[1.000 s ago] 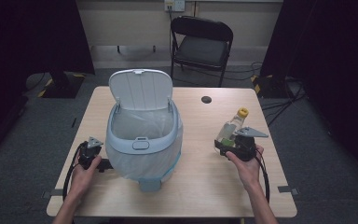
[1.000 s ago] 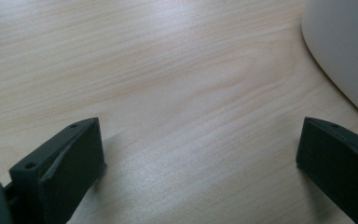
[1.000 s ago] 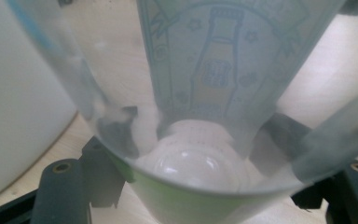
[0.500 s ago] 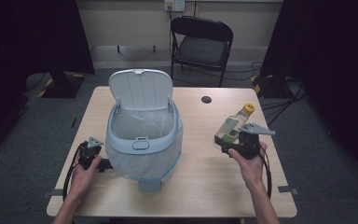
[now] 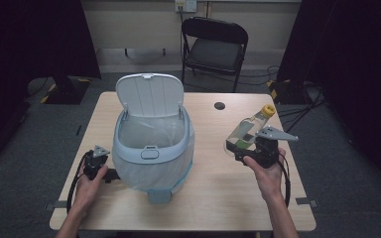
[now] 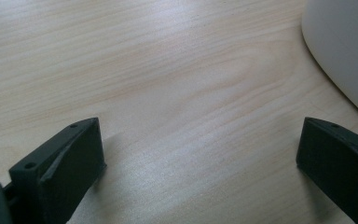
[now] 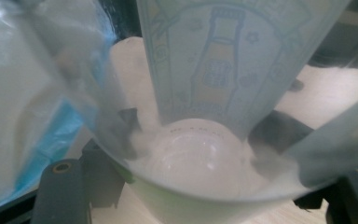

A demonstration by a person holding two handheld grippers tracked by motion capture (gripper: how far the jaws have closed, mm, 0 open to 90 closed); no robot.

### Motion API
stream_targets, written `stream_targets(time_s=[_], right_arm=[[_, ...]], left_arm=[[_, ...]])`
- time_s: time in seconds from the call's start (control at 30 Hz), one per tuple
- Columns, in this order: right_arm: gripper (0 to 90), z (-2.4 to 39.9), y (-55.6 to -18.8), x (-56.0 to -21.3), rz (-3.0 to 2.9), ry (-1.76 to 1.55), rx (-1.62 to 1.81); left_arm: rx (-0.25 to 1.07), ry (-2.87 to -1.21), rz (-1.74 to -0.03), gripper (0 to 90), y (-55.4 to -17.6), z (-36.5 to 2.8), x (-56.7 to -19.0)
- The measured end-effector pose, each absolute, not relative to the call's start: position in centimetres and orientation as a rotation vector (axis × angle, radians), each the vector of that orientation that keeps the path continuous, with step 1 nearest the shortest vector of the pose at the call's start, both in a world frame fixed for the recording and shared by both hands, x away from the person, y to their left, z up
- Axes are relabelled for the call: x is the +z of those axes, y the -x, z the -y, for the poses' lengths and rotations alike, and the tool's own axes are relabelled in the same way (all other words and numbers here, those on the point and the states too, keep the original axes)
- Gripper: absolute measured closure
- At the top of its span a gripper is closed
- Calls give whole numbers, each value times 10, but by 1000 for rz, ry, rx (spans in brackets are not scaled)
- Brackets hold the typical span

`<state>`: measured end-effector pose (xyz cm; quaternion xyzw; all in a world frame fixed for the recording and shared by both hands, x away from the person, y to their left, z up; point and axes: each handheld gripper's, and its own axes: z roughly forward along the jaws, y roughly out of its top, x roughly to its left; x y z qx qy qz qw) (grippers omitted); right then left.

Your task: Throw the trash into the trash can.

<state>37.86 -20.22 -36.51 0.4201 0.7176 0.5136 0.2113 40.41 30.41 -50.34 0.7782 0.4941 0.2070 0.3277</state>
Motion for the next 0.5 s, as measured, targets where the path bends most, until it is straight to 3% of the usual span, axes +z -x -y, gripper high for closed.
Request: stream_targets(time_s=[0.5], right_arm=[[276,188,-367,-320,-1971,-1057,1568]], left_arm=[[542,-2038,-1293,0,-404,-304,-503]])
